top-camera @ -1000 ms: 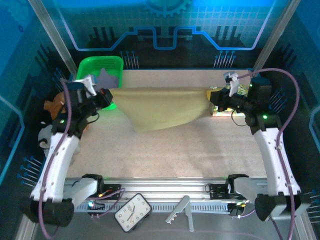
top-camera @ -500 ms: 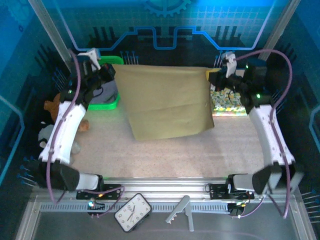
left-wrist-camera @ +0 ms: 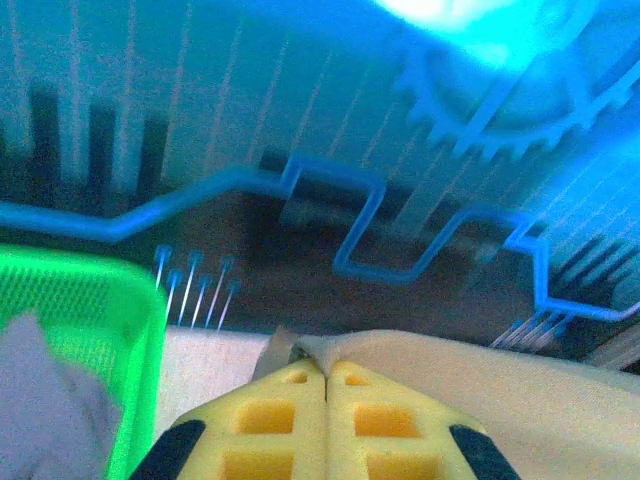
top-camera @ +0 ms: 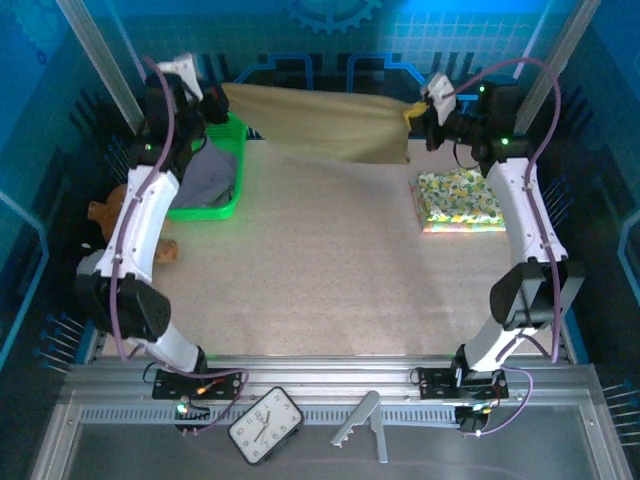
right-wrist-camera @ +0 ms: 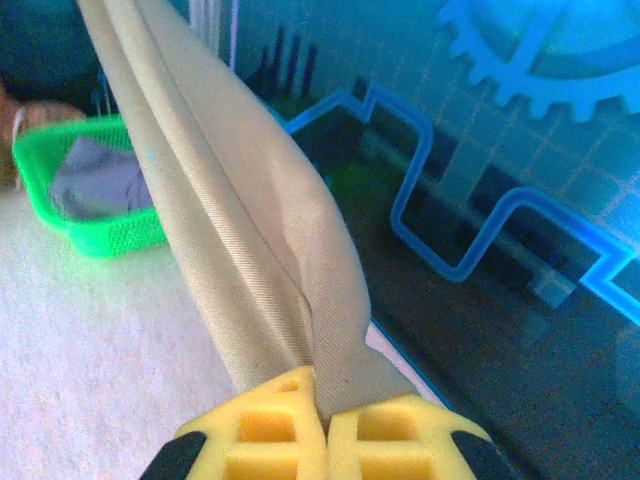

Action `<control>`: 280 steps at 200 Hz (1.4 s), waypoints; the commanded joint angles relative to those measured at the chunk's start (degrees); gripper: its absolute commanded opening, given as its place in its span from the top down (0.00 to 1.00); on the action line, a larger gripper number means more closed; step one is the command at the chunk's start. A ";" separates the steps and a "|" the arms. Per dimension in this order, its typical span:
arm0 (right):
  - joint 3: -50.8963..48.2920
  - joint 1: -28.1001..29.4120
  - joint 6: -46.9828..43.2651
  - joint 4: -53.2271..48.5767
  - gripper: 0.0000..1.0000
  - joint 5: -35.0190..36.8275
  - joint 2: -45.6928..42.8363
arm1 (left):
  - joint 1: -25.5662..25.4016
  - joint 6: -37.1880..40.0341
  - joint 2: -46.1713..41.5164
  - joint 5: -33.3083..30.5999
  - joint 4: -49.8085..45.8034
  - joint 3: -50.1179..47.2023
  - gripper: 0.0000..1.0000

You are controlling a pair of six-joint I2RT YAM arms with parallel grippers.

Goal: Fold and stack the skirts

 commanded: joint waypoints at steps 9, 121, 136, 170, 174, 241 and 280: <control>-24.92 5.65 -20.26 2.39 0.99 5.04 -12.33 | 1.80 -8.20 -13.17 -9.39 10.65 -29.93 0.84; -55.67 11.60 23.73 28.53 0.00 24.04 -33.17 | 1.21 -31.15 -39.64 -5.46 3.54 -59.66 0.01; -53.20 11.89 33.37 27.59 0.00 26.76 -28.68 | -1.46 -32.46 -31.40 -2.74 6.08 -55.81 0.01; -47.09 13.58 50.51 20.86 0.00 27.13 -18.86 | -10.40 -30.67 -14.11 -6.63 -0.32 -41.29 0.01; -45.97 13.79 51.53 19.21 0.00 26.97 -17.76 | -10.97 -30.78 -12.37 -7.22 -1.65 -39.55 0.01; -37.17 18.76 66.23 10.14 0.00 29.08 -2.31 | -13.12 -25.35 13.50 -7.05 -20.62 -16.26 0.01; -30.82 22.22 67.66 4.61 0.00 30.50 5.22 | -13.22 -23.49 23.03 -8.98 -23.66 -8.76 0.01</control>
